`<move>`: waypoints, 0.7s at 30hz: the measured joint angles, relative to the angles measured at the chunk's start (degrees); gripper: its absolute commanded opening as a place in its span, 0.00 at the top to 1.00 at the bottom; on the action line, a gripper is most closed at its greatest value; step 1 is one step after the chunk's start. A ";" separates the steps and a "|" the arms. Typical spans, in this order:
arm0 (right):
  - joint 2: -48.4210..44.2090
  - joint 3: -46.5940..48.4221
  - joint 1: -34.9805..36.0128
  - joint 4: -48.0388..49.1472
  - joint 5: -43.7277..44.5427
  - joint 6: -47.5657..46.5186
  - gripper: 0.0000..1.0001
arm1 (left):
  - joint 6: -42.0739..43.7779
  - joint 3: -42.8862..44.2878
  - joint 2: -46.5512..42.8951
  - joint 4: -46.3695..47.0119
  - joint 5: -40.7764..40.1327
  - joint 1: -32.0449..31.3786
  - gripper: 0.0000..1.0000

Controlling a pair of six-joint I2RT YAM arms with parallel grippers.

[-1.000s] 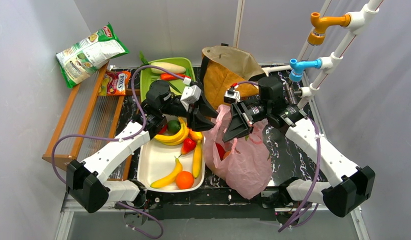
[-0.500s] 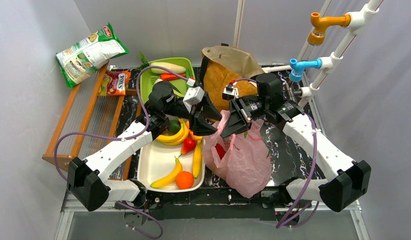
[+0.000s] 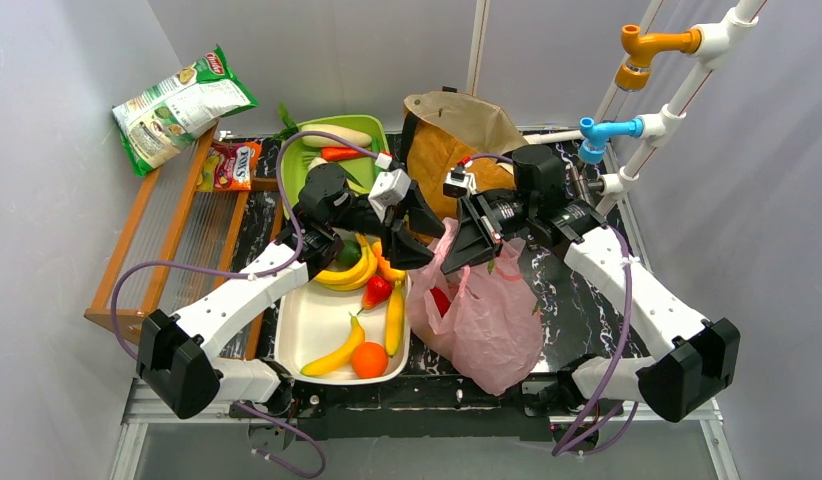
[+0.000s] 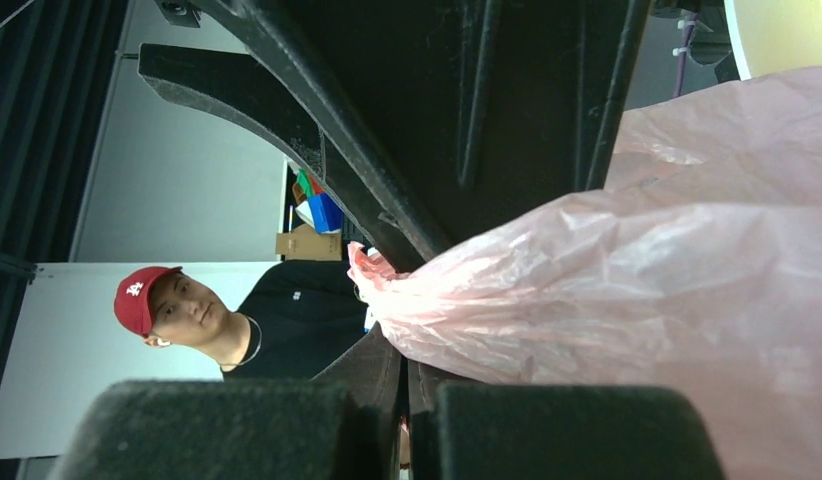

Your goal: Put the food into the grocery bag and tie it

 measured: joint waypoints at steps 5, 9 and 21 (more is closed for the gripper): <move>0.74 0.00 -0.02 1.01 -0.96 0.37 0.99 | -1.18 0.00 0.57 0.74 -0.07 -0.02 0.48; 1.22 0.00 -0.07 1.92 -1.29 0.52 0.99 | -2.25 -0.17 0.72 0.94 -0.17 -0.04 0.57; 1.97 -0.04 -0.33 4.52 -0.94 1.51 0.99 | -5.22 -0.98 0.72 2.60 -1.51 -0.37 1.00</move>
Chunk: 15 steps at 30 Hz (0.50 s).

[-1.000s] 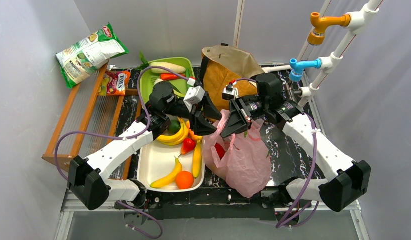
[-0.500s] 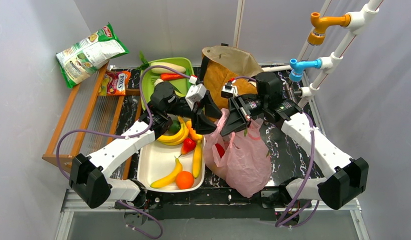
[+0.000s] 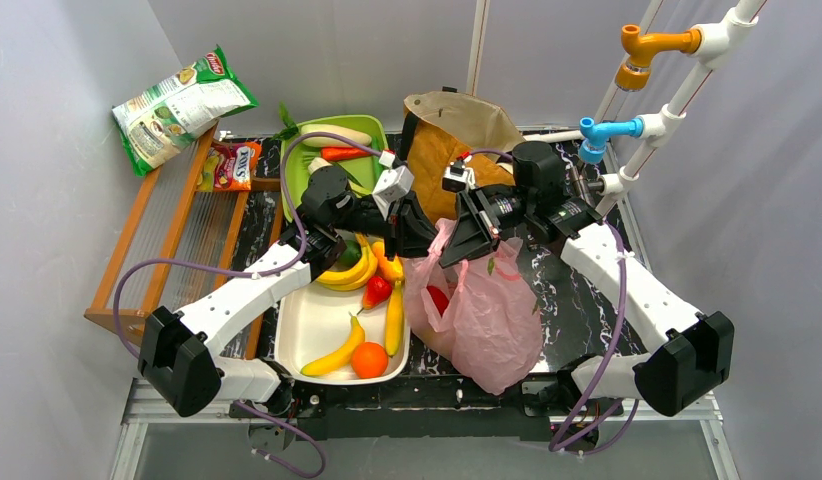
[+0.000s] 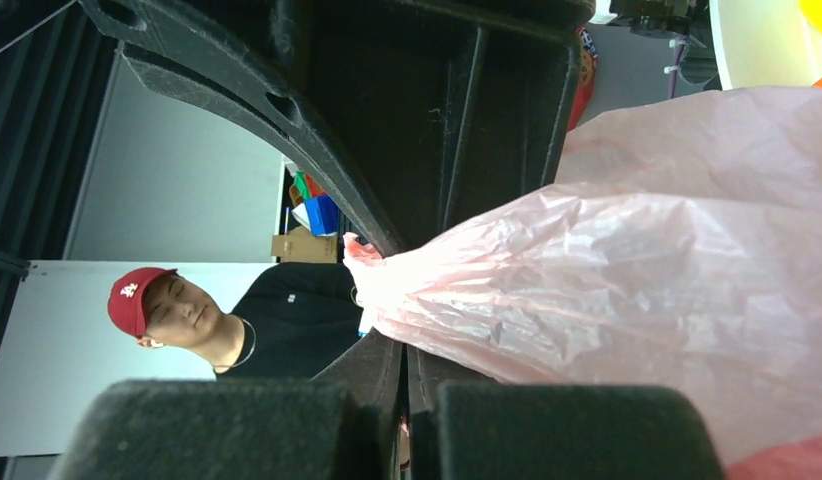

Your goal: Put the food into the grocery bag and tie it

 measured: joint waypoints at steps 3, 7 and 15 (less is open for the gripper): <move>-0.02 -0.09 -0.22 0.46 0.20 0.09 0.99 | -0.61 -0.31 0.00 0.66 -0.79 -0.04 1.00; -0.02 -0.31 -0.37 0.44 0.52 0.31 0.73 | -0.92 -0.57 0.00 0.61 -1.20 -0.02 1.00; -0.24 5.31 -0.28 -7.41 3.67 -2.84 0.40 | -0.46 -1.33 -0.13 -0.66 -2.84 -0.04 1.00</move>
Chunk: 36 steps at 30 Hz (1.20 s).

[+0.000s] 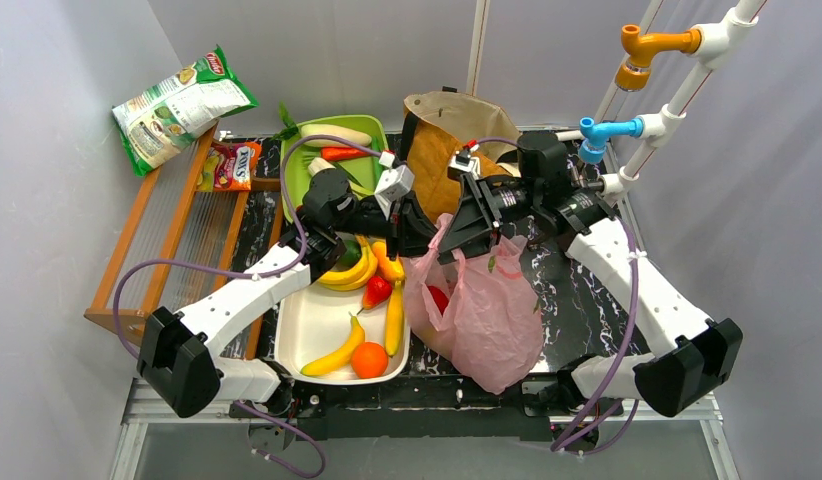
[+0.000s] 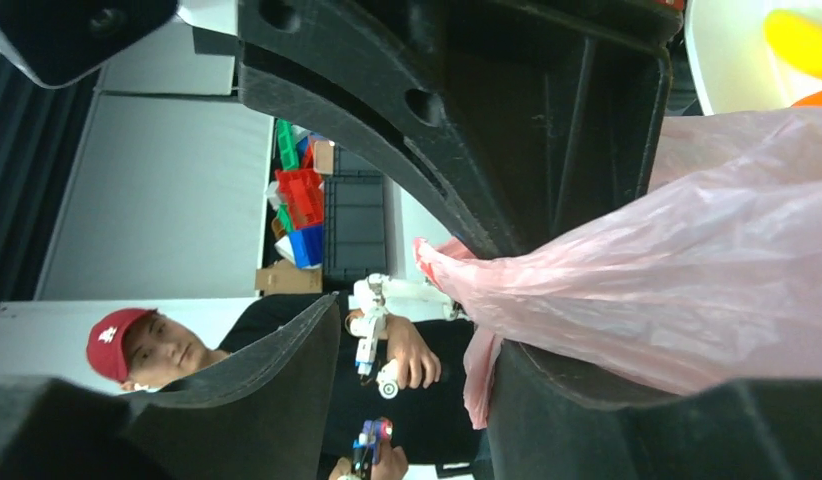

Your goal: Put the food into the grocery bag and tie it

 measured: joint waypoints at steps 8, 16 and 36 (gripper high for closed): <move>-2.93 5.75 0.02 -15.32 10.16 -7.54 0.40 | 0.26 -0.68 -1.36 -0.07 -1.46 -0.31 1.00; -12.00 4.79 -0.13 -25.05 20.55 -10.78 0.40 | 0.37 -2.49 -3.52 -1.64 -2.69 -0.68 1.00; -19.52 3.76 -0.20 -31.87 38.80 -8.66 0.43 | 13.73 2.93 -8.13 -30.12 -22.40 -0.98 1.00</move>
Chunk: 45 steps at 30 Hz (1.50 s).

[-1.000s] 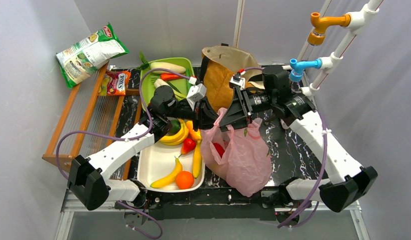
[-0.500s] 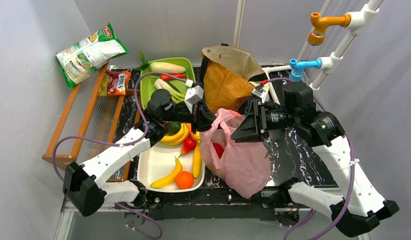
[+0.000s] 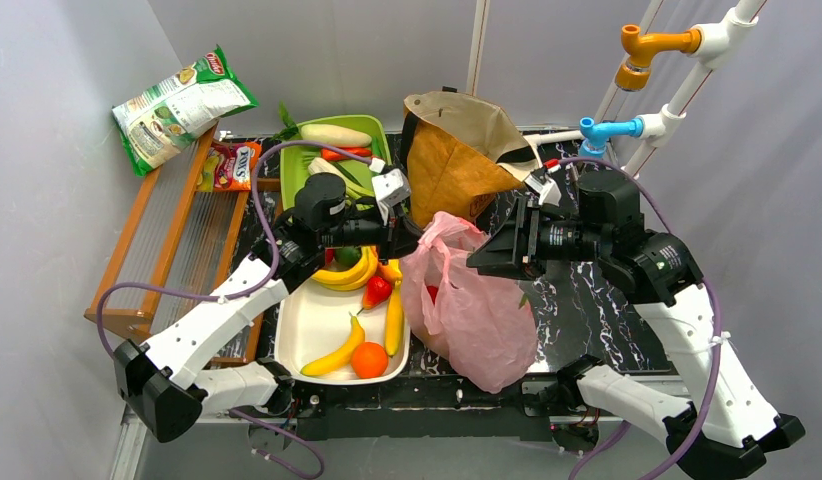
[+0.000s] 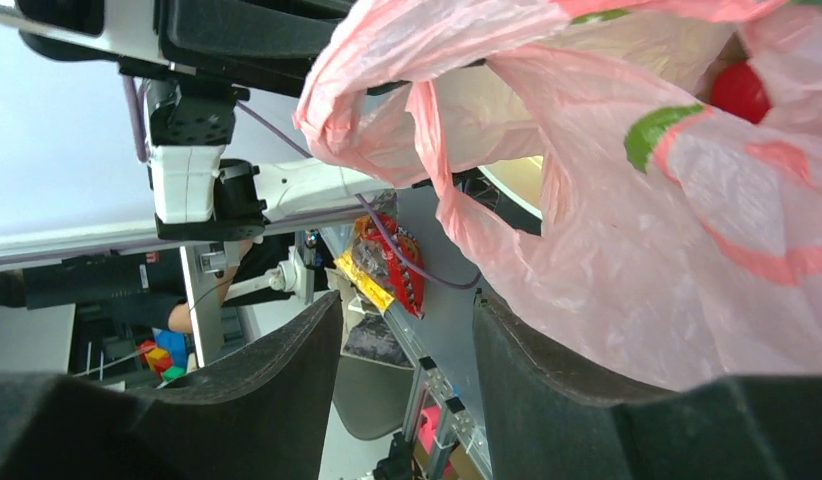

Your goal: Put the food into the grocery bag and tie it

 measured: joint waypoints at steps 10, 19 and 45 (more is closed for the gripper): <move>-1.88 -2.93 0.00 1.29 5.29 1.49 0.59 | 4.48 3.17 -0.87 -5.46 -4.59 -0.07 1.00; -0.87 -8.70 0.87 7.34 9.40 2.19 0.62 | 4.02 3.56 -0.74 -4.96 -3.91 -0.37 1.00; 8.52 -16.85 7.52 39.08 -5.14 5.77 0.63 | -0.15 6.93 0.94 -5.09 -4.42 -0.46 1.00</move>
